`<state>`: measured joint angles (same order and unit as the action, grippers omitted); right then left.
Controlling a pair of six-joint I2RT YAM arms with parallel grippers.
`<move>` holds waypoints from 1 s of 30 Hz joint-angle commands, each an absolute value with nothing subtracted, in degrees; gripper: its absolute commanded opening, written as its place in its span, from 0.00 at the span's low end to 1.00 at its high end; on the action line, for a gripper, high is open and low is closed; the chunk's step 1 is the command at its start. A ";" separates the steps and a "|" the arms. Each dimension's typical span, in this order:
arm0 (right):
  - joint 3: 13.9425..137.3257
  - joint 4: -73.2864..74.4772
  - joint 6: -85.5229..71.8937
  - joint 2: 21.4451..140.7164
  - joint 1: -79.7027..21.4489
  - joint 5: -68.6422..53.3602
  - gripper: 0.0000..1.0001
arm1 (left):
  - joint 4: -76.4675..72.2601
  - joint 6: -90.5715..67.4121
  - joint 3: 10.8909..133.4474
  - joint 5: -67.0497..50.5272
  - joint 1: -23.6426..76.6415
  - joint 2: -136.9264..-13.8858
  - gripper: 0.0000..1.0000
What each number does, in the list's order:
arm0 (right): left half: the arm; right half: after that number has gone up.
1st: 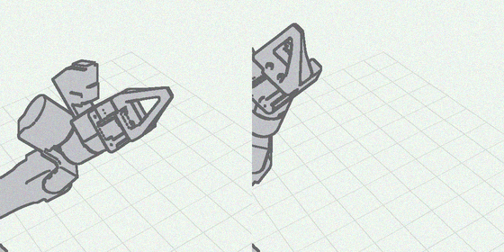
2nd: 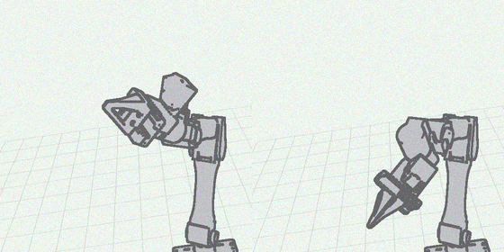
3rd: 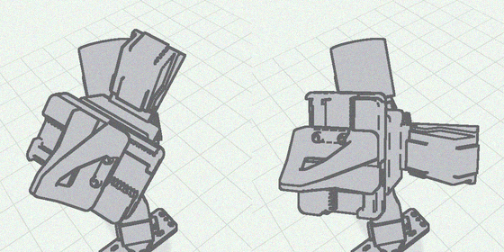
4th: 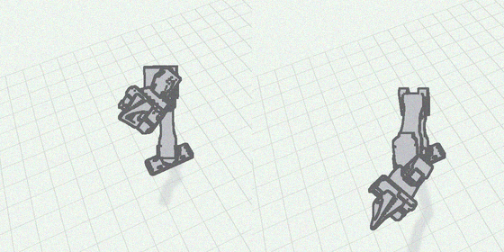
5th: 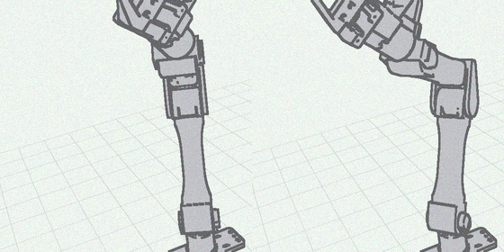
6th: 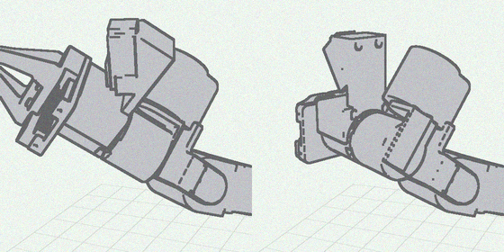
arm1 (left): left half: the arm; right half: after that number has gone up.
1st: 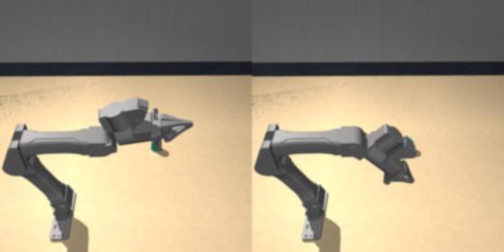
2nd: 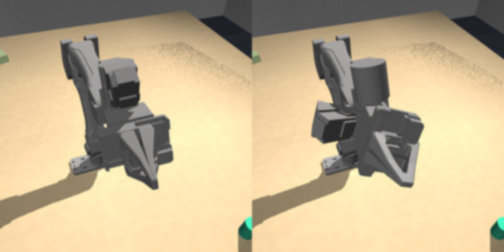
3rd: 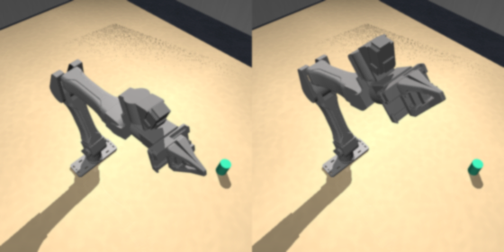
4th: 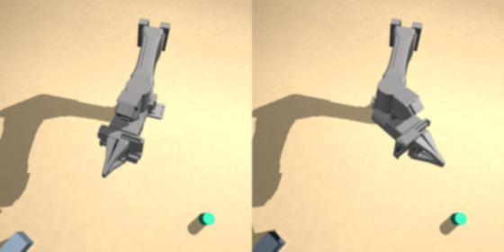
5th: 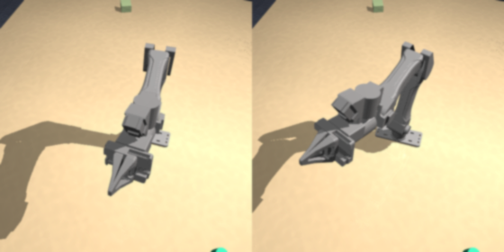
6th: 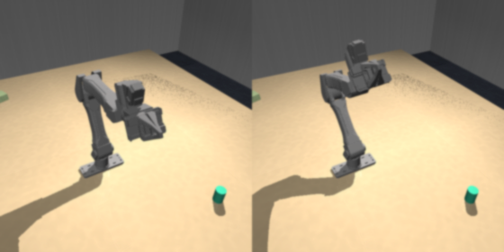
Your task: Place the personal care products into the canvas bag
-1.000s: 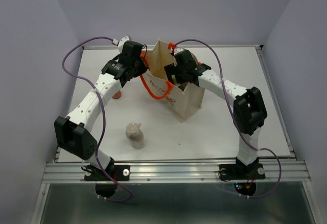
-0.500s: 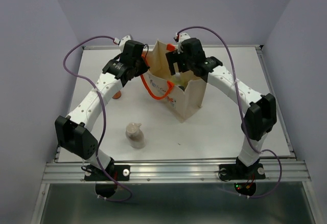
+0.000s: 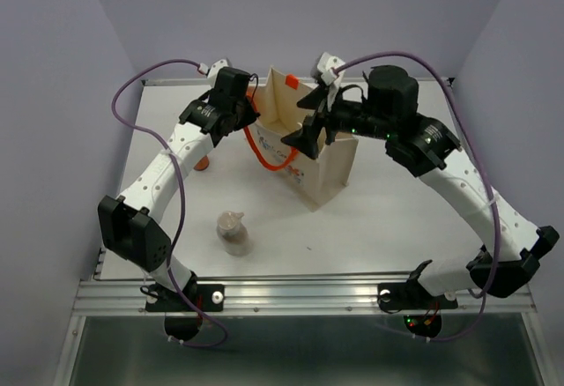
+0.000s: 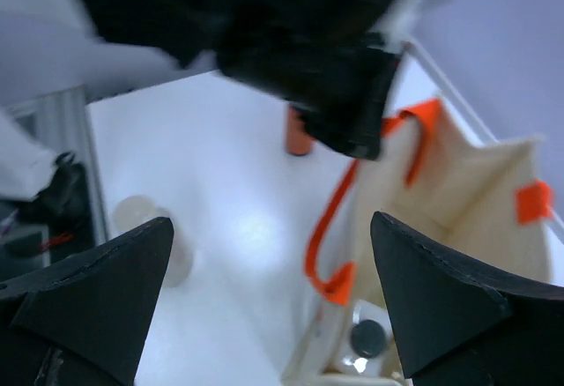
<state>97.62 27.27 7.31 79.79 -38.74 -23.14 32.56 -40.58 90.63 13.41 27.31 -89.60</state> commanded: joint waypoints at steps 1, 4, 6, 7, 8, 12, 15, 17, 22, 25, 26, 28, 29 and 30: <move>96.50 35.85 15.55 82.69 -51.02 -28.07 1.00 | 32.25 -39.81 93.78 14.33 27.60 -89.21 0.00; 96.15 36.91 14.68 86.90 -55.18 -24.00 1.00 | 32.34 -39.99 93.78 14.24 27.60 -89.21 0.00; 95.54 36.13 13.81 88.59 -56.68 -20.32 1.00 | 32.34 -39.99 93.61 14.24 27.60 -89.03 0.00; 94.49 35.43 13.71 89.20 -57.30 -16.74 1.00 | 32.26 -40.08 93.52 14.24 27.60 -88.86 0.00; 94.05 34.81 13.88 90.78 -58.35 -15.74 1.00 | 32.17 -40.17 93.43 14.24 27.60 -88.77 0.00; 93.25 33.49 14.68 94.21 -59.41 -14.41 1.00 | 32.25 -39.99 93.51 14.41 27.60 -88.77 0.00; 91.41 32.70 16.86 95.88 -60.02 -16.08 1.00 | 32.52 -39.82 93.69 14.50 27.60 -88.86 0.00; 88.61 31.12 18.53 96.15 -60.82 -18.01 1.00 | 32.43 -39.81 93.78 14.50 27.60 -89.03 0.00; 85.96 29.97 21.53 97.03 -63.72 -20.83 1.00 | 32.61 -40.08 93.69 13.98 27.60 -89.03 0.00; 85.43 28.66 21.36 97.38 -63.72 -21.36 1.00 | 32.61 -40.17 93.34 14.06 27.60 -88.86 0.00; 85.34 27.61 21.18 97.73 -64.24 -21.18 1.00 | 32.52 -40.17 93.25 14.15 27.60 -88.68 0.00; 85.08 25.93 19.95 98.26 -64.25 -20.74 1.00 | 32.61 -40.17 92.99 14.15 27.60 -88.59 0.00; 85.08 24.36 19.60 98.87 -64.25 -20.39 1.00 | 32.52 -40.34 92.90 14.24 27.60 -88.42 0.00; 84.73 23.21 18.47 99.05 -64.25 -19.69 1.00 | 32.52 -40.34 92.90 14.24 27.60 -88.42 0.00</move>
<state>85.30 30.52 19.68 98.13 -64.12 -19.97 32.71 -40.58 91.00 13.28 27.31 -90.04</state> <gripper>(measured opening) 0.998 0.119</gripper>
